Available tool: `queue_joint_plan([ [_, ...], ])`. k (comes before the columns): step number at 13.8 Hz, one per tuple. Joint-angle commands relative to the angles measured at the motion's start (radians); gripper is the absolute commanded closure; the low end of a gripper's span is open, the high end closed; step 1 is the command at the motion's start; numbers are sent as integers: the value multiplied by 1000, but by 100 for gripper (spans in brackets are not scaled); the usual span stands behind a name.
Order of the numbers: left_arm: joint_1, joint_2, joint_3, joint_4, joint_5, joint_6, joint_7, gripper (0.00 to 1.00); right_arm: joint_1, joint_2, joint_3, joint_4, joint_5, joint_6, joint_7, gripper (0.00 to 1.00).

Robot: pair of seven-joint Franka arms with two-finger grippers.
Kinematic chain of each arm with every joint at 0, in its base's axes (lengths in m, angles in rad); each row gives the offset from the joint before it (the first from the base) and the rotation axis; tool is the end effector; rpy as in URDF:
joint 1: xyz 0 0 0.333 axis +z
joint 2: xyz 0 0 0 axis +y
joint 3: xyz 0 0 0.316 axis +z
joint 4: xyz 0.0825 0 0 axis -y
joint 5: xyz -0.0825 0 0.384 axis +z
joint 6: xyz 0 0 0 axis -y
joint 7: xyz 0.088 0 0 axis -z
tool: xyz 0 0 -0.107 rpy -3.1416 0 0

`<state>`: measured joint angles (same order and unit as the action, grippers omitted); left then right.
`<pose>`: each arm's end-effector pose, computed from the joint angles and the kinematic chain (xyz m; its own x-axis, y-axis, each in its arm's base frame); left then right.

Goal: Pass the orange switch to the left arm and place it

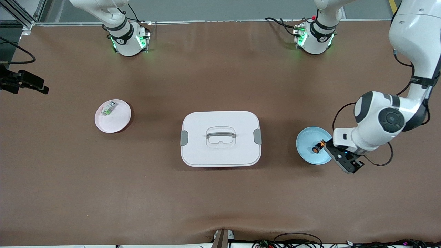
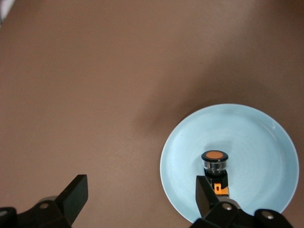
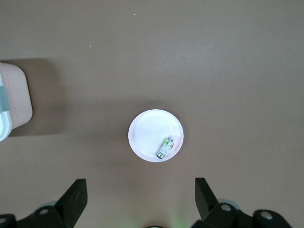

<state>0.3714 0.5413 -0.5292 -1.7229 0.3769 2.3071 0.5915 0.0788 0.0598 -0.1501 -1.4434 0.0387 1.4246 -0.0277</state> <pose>0.6746 -0.0594 0.3182 0.6107 -0.7876 0.0821 -0.7799 -0.6162 -0.1095 0.5570 -0.0323 0.6386 0.9963 -0.0382 -0.0769 -0.0407 -0.9987 -0.0318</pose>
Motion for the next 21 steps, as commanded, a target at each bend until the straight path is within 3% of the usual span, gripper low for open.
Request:
queue_joint_plan([
  [1,-2,-32,-31,84,-20,-142,-193,0,6,-31,1,-31,-17,17,-5,0],
  [8,3,-122,-77,109,-23,-234,-760,0,6,-31,3,-31,-20,23,-6,0],
  [10,0,-124,-90,155,-23,-303,-872,0,6,-31,3,-31,-20,23,-6,0],
  [15,3,-124,-100,281,-26,-501,-950,0,6,-31,1,-29,-22,27,-6,0],
  [18,20,-141,-91,290,-30,-523,-941,0,7,-31,3,-29,-22,33,-6,0],
  [21,-18,-173,-3,279,-30,-537,-911,0,-5,-31,12,-28,-22,33,-6,0],
])
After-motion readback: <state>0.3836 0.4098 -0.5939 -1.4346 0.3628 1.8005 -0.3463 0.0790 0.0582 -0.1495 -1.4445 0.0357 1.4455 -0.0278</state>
